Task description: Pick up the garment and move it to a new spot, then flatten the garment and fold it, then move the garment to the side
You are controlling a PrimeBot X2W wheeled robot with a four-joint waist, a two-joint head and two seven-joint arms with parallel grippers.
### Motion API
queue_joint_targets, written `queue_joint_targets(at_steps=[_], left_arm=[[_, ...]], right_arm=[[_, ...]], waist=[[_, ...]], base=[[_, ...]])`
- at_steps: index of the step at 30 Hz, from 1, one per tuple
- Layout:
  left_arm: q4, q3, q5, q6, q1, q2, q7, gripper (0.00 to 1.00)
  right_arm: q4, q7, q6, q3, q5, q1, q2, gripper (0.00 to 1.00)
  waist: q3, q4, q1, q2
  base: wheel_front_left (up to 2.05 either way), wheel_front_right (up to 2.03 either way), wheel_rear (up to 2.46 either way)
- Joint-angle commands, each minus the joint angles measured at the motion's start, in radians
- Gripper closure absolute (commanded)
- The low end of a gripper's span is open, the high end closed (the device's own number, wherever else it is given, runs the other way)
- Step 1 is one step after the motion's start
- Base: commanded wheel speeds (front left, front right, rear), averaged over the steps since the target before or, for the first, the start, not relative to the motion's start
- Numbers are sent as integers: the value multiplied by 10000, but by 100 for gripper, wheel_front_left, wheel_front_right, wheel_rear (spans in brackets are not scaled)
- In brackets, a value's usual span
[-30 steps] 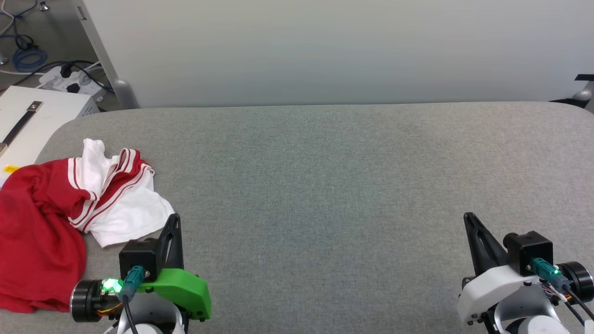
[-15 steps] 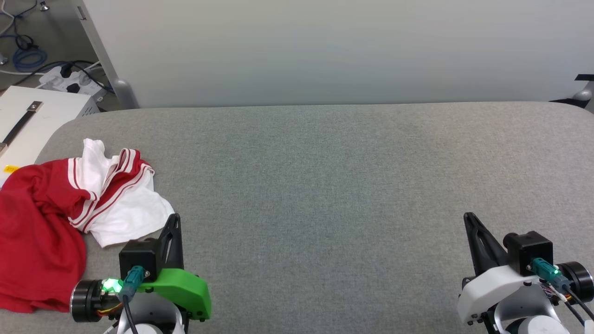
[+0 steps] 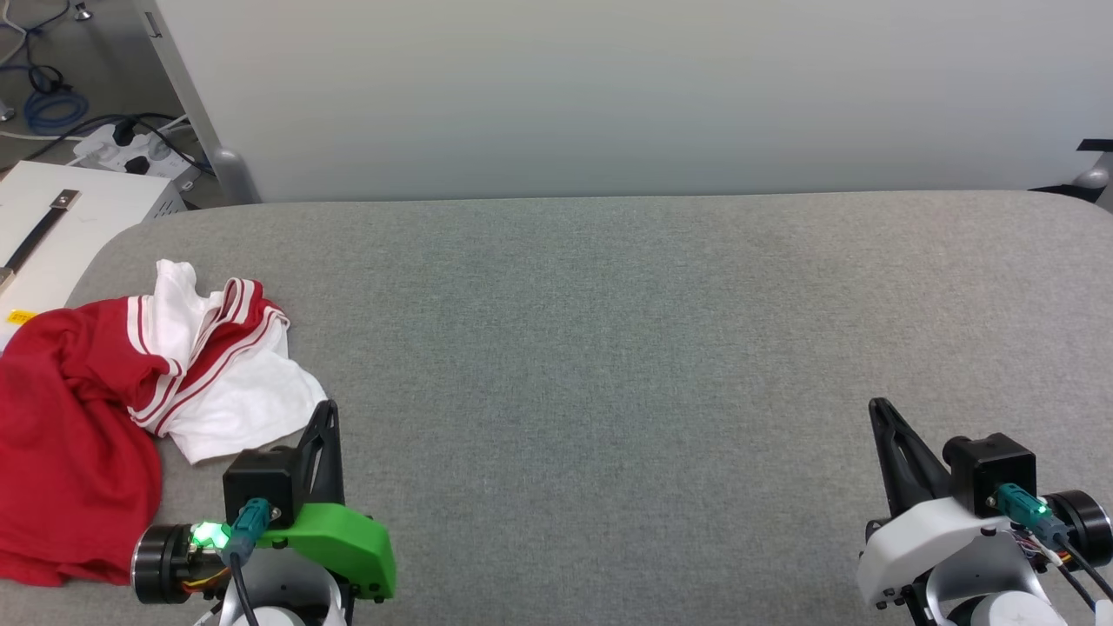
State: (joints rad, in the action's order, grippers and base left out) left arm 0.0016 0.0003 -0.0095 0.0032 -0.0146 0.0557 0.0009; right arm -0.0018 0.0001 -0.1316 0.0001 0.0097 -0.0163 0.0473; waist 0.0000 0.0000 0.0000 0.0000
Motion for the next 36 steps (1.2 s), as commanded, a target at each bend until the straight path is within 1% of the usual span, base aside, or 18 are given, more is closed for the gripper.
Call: queue_joint_targets(at_steps=[1, 3, 4, 23, 36], left_arm=[[-16, -3, 95, -32, 146, -55, -9, 100], [-16, -3, 95, -32, 146, -55, -9, 100], [0, 0, -5, 0, -2, 0, 0, 0], [136, -97, -376, -181, -33, -5, -365, 0], [321, -179, -798, -344, -29, -12, -677, 0]], right_arm=[[18, -1, 9, -1, -97, 163, 29, 100], [18, -1, 9, -1, -97, 163, 29, 100], [0, 0, 0, 0, 4, -2, -2, 0], [-74, -314, 3, -111, 352, -120, -3, 0], [-410, -516, 4, -244, 684, -255, 2, 0]], waist=[[0, 0, 0, 0], [0, 0, 0, 0], [0, 0, 0, 0], [-83, -19, 0, 0], [-127, -52, 0, 0]], base=[[0, 0, 0], [0, 0, 0], [0, 0, 0], [0, 0, 0], [0, 0, 0]])
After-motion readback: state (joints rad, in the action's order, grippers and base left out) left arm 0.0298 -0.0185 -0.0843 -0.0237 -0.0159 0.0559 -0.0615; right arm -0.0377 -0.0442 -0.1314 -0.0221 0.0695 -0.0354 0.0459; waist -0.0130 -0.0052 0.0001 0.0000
